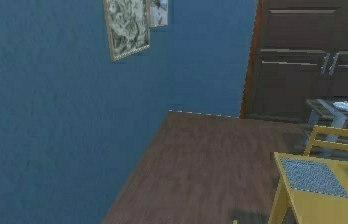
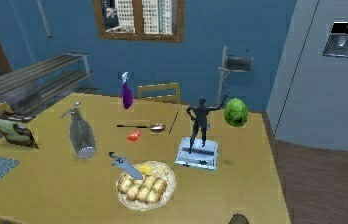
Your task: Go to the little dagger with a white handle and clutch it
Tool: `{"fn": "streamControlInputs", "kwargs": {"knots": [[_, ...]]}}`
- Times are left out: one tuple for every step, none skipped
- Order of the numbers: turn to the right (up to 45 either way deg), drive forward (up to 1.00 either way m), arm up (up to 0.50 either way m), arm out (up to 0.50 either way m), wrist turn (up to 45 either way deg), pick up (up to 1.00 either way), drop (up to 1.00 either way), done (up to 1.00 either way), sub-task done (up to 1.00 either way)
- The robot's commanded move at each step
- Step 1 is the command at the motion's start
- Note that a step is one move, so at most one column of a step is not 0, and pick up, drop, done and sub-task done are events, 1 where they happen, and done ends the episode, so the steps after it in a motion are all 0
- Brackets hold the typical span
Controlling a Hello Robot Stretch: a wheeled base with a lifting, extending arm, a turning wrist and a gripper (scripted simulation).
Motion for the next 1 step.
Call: {"fn": "streamControlInputs", "kwargs": {"knots": [[0.0, 0.00, 0.38, 0.00, 0.0, 0.00, 0.00, 0.00, 0.00]]}}
